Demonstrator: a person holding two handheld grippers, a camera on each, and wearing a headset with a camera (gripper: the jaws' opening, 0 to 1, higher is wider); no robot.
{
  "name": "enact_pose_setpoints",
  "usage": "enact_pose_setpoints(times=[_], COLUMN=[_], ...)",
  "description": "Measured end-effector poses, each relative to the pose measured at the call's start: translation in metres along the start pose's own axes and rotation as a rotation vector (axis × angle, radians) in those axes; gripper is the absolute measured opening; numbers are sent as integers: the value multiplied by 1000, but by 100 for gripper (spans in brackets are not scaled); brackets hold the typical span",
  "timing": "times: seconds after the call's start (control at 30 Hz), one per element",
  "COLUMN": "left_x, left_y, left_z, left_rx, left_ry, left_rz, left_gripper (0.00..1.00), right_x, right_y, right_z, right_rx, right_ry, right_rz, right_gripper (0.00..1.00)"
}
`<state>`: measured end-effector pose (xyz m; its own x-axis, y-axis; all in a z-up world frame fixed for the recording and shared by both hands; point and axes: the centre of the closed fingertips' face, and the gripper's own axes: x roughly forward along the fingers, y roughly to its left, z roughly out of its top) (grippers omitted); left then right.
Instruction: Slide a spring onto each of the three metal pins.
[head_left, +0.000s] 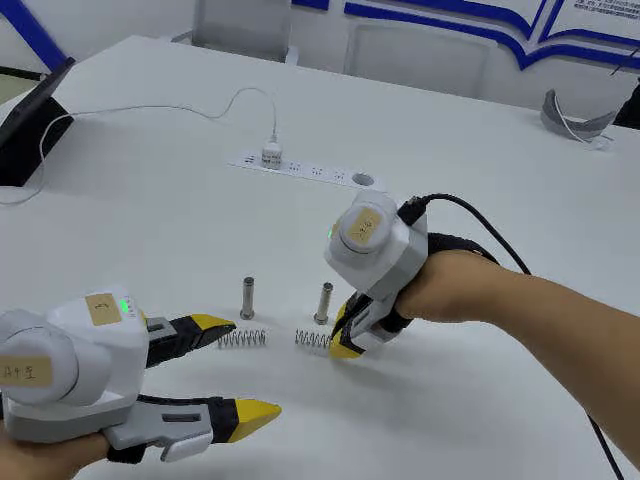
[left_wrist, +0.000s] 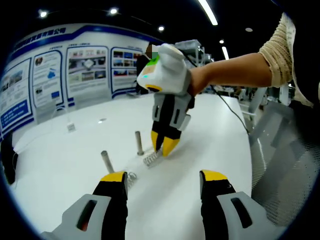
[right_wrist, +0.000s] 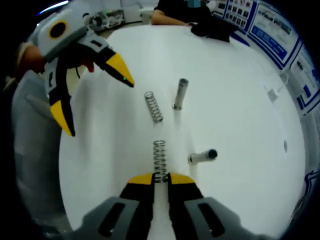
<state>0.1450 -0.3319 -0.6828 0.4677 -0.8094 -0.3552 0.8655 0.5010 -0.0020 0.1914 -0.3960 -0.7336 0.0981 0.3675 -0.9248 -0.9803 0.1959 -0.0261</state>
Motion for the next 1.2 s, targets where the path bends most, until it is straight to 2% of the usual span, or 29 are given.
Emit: enact_pose_setpoints(times=[0.43,0.53,0.7,0.93,1.2], left_x=[10,12,15,19,24], left_y=[-1,-3,-8,-12,-22], left_z=[3,3,5,7,15], left_rx=[15,21,40,68,113], left_ry=[2,2,3,8,-3], left_rz=[-33,-44,-66,-83,-117], left_gripper=[54,52,47,40,30], right_x=[-26,-32,-40,-45,-44], right_y=[26,35,42,51,57], right_z=[9,14,21,27,27], right_rx=[-61,-90,-130,-160,-195], right_ry=[-30,-34,-39,-44,-31], right_rz=[16,26,22,30,49], right_gripper=[12,12,12,12,12])
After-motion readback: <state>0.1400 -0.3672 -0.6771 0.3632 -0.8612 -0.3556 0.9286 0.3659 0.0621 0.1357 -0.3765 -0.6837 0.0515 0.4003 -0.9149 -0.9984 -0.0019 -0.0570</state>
